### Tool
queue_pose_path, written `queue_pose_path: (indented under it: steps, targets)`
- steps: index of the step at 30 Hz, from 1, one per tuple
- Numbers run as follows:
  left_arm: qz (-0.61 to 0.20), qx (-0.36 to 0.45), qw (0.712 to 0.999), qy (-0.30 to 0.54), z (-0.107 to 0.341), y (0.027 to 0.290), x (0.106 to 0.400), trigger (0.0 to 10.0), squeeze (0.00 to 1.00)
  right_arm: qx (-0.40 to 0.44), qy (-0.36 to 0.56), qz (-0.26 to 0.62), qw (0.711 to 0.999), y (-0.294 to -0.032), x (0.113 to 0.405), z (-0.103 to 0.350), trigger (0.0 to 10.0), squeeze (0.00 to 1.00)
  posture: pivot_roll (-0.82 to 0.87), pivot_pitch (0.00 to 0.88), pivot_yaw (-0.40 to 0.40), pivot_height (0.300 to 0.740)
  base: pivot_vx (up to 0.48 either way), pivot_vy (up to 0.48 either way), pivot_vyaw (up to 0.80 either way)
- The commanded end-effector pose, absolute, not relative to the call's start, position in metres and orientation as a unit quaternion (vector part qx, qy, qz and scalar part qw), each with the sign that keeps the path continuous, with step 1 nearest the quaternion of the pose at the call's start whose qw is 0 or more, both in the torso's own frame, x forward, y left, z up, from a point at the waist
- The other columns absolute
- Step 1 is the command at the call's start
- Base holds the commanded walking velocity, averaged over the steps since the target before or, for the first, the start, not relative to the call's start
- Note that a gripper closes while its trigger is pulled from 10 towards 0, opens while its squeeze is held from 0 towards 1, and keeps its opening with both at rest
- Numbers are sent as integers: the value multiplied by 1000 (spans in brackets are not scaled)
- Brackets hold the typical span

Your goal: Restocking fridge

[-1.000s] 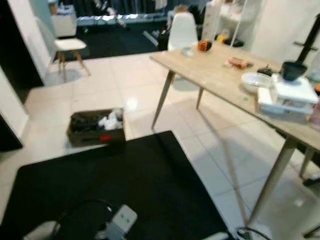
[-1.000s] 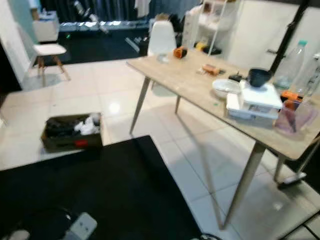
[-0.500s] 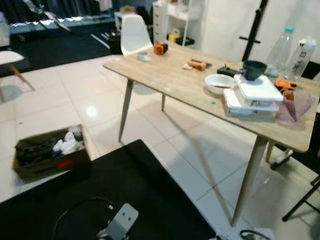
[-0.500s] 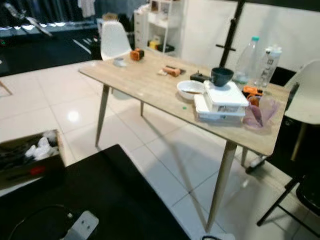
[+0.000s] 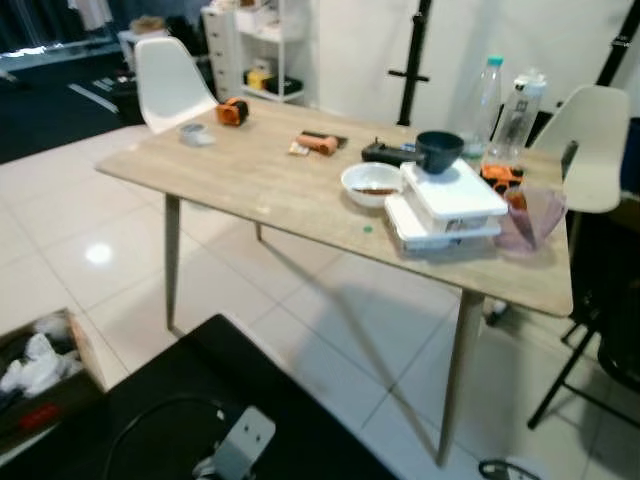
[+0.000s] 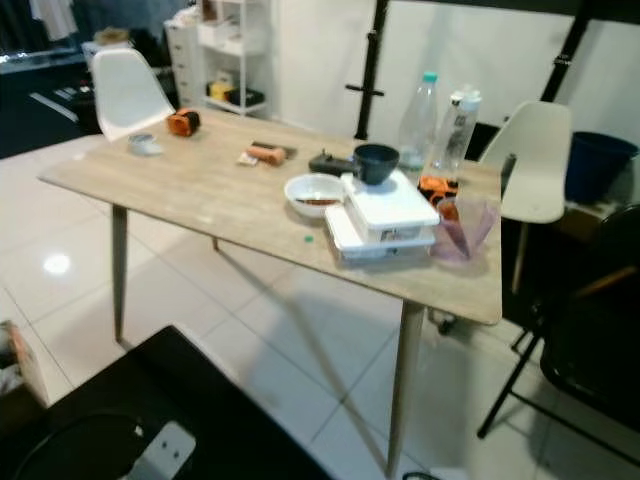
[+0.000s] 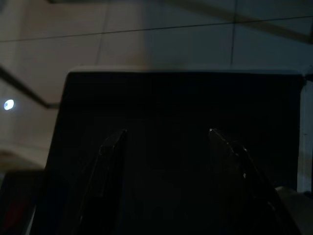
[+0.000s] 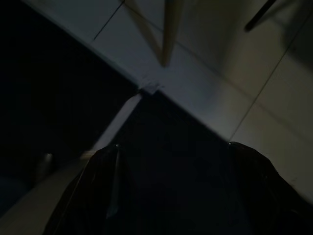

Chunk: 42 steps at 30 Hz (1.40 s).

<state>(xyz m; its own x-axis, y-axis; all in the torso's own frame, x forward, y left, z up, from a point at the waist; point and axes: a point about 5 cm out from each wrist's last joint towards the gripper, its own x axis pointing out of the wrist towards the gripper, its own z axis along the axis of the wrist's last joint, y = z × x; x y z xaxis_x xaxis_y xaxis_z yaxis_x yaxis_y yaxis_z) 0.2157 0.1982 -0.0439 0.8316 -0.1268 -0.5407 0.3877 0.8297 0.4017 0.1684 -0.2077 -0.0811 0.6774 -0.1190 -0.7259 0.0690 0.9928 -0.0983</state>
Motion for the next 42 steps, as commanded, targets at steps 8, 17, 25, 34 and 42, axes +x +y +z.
queue_pose_path:
  steps: [8, 17, 25, 34, 42]
  targets:
    - [-152, 251, 922, 252, -46, 193, 210, 10000, 0, -32, 409, -77, 909, -222, 160, -83, 10000, 188, -86, 74, 15, 740, 372, 0, -788]
    - [-154, 250, 922, 253, -47, 192, 209, 10000, 0, -33, 412, -83, 907, -223, 159, -83, 10000, 192, -84, 74, 13, 740, 375, 0, -788]
    - [-141, 243, 924, 259, -48, 195, 206, 10000, 0, -43, 411, -81, 907, -224, 159, -82, 10000, 192, -85, 75, 16, 740, 210, 0, -127]
    - [-62, 196, 933, 296, -58, 215, 179, 10000, 0, -49, 407, -73, 909, -221, 163, -81, 10000, 192, -80, 79, 25, 740, 0, 0, 0]
    - [-40, 170, 936, 307, -62, 218, 156, 10000, 0, -54, 407, -70, 909, -221, 164, -81, 10000, 192, -77, 81, 27, 740, 0, 0, 0]
